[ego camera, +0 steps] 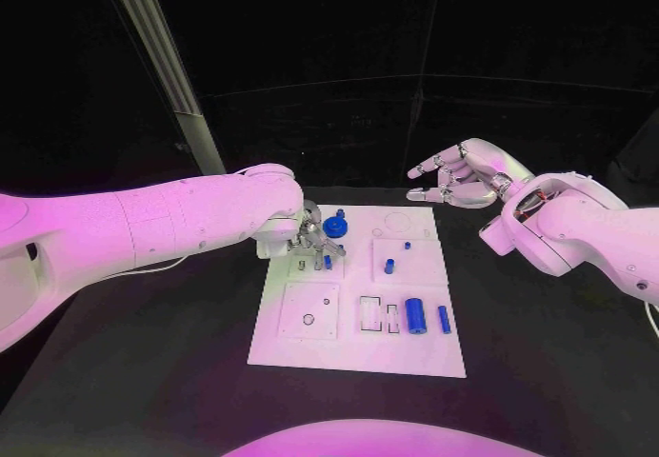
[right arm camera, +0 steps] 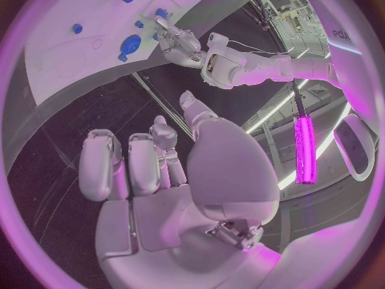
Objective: Assemble the parts on the task board
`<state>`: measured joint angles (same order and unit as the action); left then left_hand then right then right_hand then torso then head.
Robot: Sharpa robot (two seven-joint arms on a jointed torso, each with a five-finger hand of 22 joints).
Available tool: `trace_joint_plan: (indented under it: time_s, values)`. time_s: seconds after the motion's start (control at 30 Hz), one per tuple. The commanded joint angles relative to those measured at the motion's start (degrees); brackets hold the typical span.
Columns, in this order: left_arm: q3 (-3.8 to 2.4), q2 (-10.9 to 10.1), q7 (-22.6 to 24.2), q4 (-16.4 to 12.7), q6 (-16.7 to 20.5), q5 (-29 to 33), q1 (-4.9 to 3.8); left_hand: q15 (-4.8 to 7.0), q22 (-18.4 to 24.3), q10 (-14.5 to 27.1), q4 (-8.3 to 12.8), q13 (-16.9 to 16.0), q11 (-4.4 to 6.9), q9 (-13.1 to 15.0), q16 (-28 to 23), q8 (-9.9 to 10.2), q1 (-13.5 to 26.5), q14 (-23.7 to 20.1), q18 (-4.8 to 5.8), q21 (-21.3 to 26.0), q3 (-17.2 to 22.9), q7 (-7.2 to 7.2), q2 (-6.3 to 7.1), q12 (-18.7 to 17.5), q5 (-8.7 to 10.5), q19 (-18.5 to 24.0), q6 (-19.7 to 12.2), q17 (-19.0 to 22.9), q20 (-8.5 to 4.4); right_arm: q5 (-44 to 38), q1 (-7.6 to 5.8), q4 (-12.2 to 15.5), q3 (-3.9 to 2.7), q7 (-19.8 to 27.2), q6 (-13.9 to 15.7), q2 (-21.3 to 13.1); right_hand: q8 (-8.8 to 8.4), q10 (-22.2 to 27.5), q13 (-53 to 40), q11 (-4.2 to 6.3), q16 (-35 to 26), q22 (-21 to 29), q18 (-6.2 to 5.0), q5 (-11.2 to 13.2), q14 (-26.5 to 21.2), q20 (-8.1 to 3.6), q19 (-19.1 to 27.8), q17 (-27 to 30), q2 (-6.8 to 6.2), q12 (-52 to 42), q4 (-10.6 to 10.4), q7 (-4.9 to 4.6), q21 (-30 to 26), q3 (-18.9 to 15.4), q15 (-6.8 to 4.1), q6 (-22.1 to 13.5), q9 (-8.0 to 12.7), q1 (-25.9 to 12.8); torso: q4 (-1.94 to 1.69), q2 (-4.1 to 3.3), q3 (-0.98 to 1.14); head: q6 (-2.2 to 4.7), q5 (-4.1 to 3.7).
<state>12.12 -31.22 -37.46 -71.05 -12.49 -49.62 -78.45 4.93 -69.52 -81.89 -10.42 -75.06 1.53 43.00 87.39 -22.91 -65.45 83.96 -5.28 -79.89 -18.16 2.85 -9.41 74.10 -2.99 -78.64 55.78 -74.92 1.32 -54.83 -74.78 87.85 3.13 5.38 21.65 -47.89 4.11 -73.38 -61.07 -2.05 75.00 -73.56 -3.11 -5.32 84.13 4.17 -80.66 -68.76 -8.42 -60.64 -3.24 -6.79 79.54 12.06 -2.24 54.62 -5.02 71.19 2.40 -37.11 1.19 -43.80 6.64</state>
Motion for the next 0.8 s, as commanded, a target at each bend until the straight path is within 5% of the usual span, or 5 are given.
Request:
trace_joint_plan:
  time_s: [0.03, 0.17, 0.3, 0.8]
  values:
    - [-0.01, 0.3, -0.3, 0.1, -0.7, -0.4, -0.04, -0.29, -0.1, -0.1, 0.3, -2.2, -0.37, -0.2, 0.2, 0.5, -0.7, 5.2, 1.03, -0.3, -0.1, -0.01, -0.15, -0.1, 0.06, 0.2, -0.3, -11.6, 0.44, 0.0, -0.12, 0.0, -0.03, -0.2, -0.5, 0.1, -0.31, 0.1, 0.1, 0.08, -0.4, 0.1, -0.74, -0.5, 0.8, -0.08, 0.2, 0.1, 0.39, 0.2, 0.3, -0.01, -0.3, 0.1, -0.08, 0.3, -0.1, 0.0, -0.05, 0.03, -0.01, -0.07, 0.03]
    - [-0.01, 0.5, -0.3, 0.2, -0.8, -0.4, -0.01, -0.39, -0.1, -0.1, 0.8, -2.3, -0.44, -0.5, 0.2, 1.0, -1.4, 5.2, 1.01, -0.3, 0.1, 0.08, -0.44, -0.2, -0.34, 0.3, -0.1, -11.6, 0.55, 0.0, -0.12, -0.1, -0.03, -0.3, -0.6, 0.1, -0.31, 0.0, 0.1, 0.08, -0.4, 0.1, -0.74, -0.5, 0.8, -0.08, 0.2, 0.1, 0.39, 0.2, 0.3, -0.01, -0.3, 0.1, -0.08, 0.3, -0.1, 0.0, -0.06, -0.01, -0.01, -0.11, 0.08]
    - [-0.01, 0.5, -0.4, 0.3, -1.0, -0.4, 0.01, -0.49, -0.3, -0.2, 1.6, -2.5, -0.56, -1.1, 0.2, 2.0, -2.2, 5.2, 1.01, -0.3, 0.3, 0.18, -0.62, -0.3, -2.78, 0.3, 0.4, -11.6, 0.72, 0.0, -0.12, -0.2, -0.03, -0.5, -0.7, 0.2, -0.31, 0.0, 0.1, 0.09, -0.4, 0.0, -0.73, -0.7, 0.8, -0.08, 0.1, 0.1, 0.41, 0.2, 0.4, -0.01, -0.4, 0.1, -0.08, 0.3, -0.1, 0.0, 0.00, 0.04, 0.02, -0.17, 0.12]
    - [-0.01, 0.7, -0.6, 0.4, -1.6, -0.4, 0.02, -0.51, -0.3, -0.2, 2.3, -2.6, -0.54, -1.4, 0.2, 2.6, -2.9, 5.2, 0.98, -0.3, 0.4, 0.15, -0.73, -0.4, -3.54, 0.4, 1.0, -11.7, 0.77, 0.0, -0.12, -0.3, -0.03, -0.8, -1.0, 0.2, -0.31, 0.0, 0.1, 0.09, -0.4, 0.0, -0.73, -0.7, 0.8, -0.08, 0.1, 0.1, 0.41, 0.2, 0.4, -0.01, -0.4, 0.1, -0.08, 0.3, -0.1, 0.0, -0.01, -0.02, -0.04, -0.41, -0.12]
